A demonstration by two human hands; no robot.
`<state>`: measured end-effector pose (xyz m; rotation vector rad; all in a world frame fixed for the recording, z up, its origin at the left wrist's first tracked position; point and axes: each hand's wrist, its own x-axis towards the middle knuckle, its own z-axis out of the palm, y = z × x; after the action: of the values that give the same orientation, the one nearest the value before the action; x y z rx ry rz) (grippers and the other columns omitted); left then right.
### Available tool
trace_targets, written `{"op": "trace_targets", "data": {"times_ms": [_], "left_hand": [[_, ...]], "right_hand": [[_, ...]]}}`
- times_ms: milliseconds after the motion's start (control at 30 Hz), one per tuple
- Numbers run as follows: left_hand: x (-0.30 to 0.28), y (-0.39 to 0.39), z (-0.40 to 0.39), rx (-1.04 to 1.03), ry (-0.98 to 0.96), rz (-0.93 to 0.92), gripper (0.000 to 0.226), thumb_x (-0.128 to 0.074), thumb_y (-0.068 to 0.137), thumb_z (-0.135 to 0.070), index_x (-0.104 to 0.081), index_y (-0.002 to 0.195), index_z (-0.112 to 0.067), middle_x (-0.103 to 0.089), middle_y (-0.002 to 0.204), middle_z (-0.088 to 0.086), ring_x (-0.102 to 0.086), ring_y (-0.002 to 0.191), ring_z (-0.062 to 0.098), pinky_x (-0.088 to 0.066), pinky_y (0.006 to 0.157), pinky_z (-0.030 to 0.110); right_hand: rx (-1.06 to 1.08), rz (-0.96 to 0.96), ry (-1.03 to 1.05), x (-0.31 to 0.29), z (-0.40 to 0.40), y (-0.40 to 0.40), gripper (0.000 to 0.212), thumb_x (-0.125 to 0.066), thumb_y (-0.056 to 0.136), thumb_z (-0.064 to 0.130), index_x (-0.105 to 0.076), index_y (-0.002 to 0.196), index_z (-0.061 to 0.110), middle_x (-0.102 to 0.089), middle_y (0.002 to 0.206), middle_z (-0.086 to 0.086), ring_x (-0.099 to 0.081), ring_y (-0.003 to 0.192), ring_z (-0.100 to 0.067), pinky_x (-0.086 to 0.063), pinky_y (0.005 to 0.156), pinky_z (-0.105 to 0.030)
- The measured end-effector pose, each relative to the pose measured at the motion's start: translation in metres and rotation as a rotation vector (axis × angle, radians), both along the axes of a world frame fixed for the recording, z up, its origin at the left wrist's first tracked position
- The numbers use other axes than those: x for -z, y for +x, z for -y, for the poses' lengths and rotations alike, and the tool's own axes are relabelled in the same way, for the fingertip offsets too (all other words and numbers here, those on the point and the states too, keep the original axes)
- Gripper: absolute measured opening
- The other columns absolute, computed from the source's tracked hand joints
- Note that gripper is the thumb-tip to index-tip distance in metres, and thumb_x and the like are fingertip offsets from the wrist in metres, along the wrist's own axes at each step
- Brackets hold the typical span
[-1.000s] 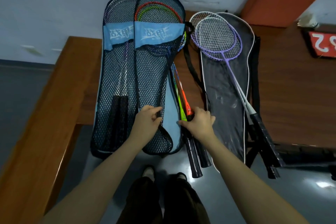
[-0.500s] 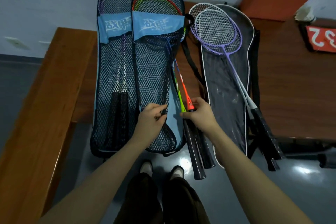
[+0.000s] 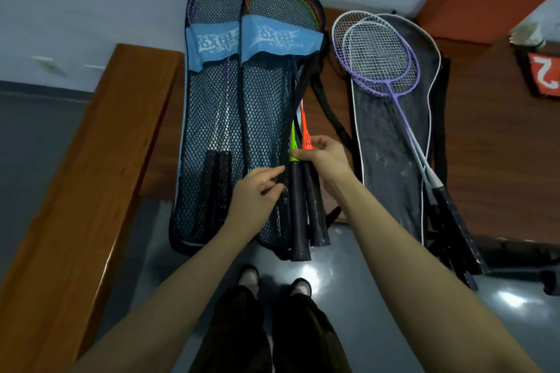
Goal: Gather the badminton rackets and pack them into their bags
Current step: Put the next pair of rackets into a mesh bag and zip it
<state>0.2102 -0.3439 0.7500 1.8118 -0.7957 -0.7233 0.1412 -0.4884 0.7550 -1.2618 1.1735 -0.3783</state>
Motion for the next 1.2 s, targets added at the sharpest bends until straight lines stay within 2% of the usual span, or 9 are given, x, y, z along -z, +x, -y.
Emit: {"op": "trace_targets", "data": {"times_ms": [133, 333, 400, 500, 567, 700, 933, 1067, 1200], "left_hand": [[-0.001, 0.008, -0.001, 0.011, -0.023, -0.082, 0.033, -0.059, 0.084, 0.004, -0.062, 0.115, -0.006, -0.057, 0.098, -0.007, -0.06, 0.077, -0.006, -0.052, 0.079, 0.017], [0.008, 0.014, -0.001, 0.06, -0.032, -0.05, 0.035, -0.056, 0.086, 0.005, -0.06, 0.118, -0.009, -0.053, 0.097, -0.001, -0.061, 0.079, 0.005, -0.048, 0.076, 0.013], [0.012, 0.015, -0.001, 0.065, -0.033, -0.055, 0.032, -0.056, 0.086, 0.004, -0.063, 0.113, -0.01, -0.054, 0.101, 0.003, -0.063, 0.083, 0.013, -0.05, 0.077, 0.019], [0.016, 0.014, 0.0, 0.038, -0.029, -0.11, 0.025, -0.056, 0.086, 0.005, -0.066, 0.104, -0.009, -0.054, 0.098, 0.001, -0.063, 0.083, 0.017, -0.052, 0.074, 0.023], [0.017, 0.011, 0.001, -0.003, -0.024, -0.16, 0.023, -0.056, 0.086, 0.005, -0.067, 0.099, -0.01, -0.055, 0.095, 0.001, -0.062, 0.076, 0.013, -0.052, 0.069, 0.019], [0.015, 0.001, -0.001, -0.071, -0.021, -0.258, 0.022, -0.056, 0.086, 0.005, -0.067, 0.095, -0.011, -0.061, 0.093, 0.008, -0.062, 0.076, 0.008, -0.052, 0.065, 0.016], [-0.006, -0.006, 0.0, -0.152, -0.01, -0.378, 0.02, -0.056, 0.087, 0.004, -0.068, 0.098, -0.008, -0.067, 0.088, 0.013, -0.062, 0.077, 0.014, -0.055, 0.075, 0.03], [-0.017, -0.005, 0.002, -0.217, -0.033, -0.416, 0.02, -0.056, 0.087, 0.003, -0.068, 0.097, -0.01, -0.065, 0.088, 0.02, -0.058, 0.081, 0.024, -0.052, 0.083, 0.044], [-0.038, -0.006, 0.012, -0.229, -0.096, -0.462, 0.022, -0.055, 0.088, 0.003, -0.067, 0.1, -0.01, -0.067, 0.083, 0.005, -0.063, 0.078, 0.015, -0.056, 0.075, 0.026]], "right_hand": [[-0.102, -0.057, -0.077, 0.012, -0.005, 0.003, 0.019, -0.07, 0.077, 0.003, -0.06, 0.094, 0.006, -0.062, 0.074, 0.001, -0.057, 0.06, -0.005, -0.047, 0.059, -0.013], [-0.368, -0.249, -0.247, 0.059, 0.007, -0.026, 0.036, -0.054, 0.084, 0.042, -0.058, 0.12, 0.043, -0.061, 0.116, -0.006, -0.055, 0.114, -0.018, -0.039, 0.106, -0.039], [-0.345, -0.257, -0.253, 0.039, -0.01, -0.042, 0.037, -0.055, 0.087, 0.028, -0.058, 0.124, 0.037, -0.059, 0.116, -0.008, -0.056, 0.109, -0.014, -0.04, 0.104, -0.029], [-0.196, -0.221, -0.13, 0.019, -0.038, -0.068, 0.034, -0.05, 0.092, 0.001, -0.056, 0.124, 0.012, -0.061, 0.099, -0.002, -0.06, 0.083, -0.009, -0.048, 0.07, -0.008], [-0.118, -0.227, -0.076, 0.024, -0.052, -0.08, 0.023, -0.05, 0.092, 0.002, -0.057, 0.115, -0.001, -0.064, 0.095, -0.009, -0.061, 0.074, -0.016, -0.051, 0.061, -0.014], [-0.094, -0.299, 0.06, 0.037, -0.061, -0.085, 0.02, -0.048, 0.095, 0.018, -0.056, 0.104, 0.002, -0.066, 0.104, -0.019, -0.063, 0.093, -0.031, -0.051, 0.088, -0.046], [-0.003, 0.029, 0.477, 0.03, -0.064, -0.093, 0.035, -0.037, 0.098, 0.018, -0.054, 0.123, 0.0, -0.061, 0.088, -0.011, -0.058, 0.073, -0.022, -0.047, 0.072, -0.03], [-0.214, 0.265, 0.555, 0.009, -0.061, -0.105, 0.026, -0.048, 0.09, 0.001, -0.058, 0.114, -0.002, -0.068, 0.095, -0.011, -0.067, 0.076, -0.019, -0.056, 0.075, -0.031], [-0.362, 0.444, 0.539, -0.003, -0.065, -0.117, 0.055, -0.07, 0.072, 0.002, -0.05, 0.122, -0.002, -0.063, 0.105, -0.012, -0.065, 0.089, -0.02, -0.054, 0.084, -0.032]]}}
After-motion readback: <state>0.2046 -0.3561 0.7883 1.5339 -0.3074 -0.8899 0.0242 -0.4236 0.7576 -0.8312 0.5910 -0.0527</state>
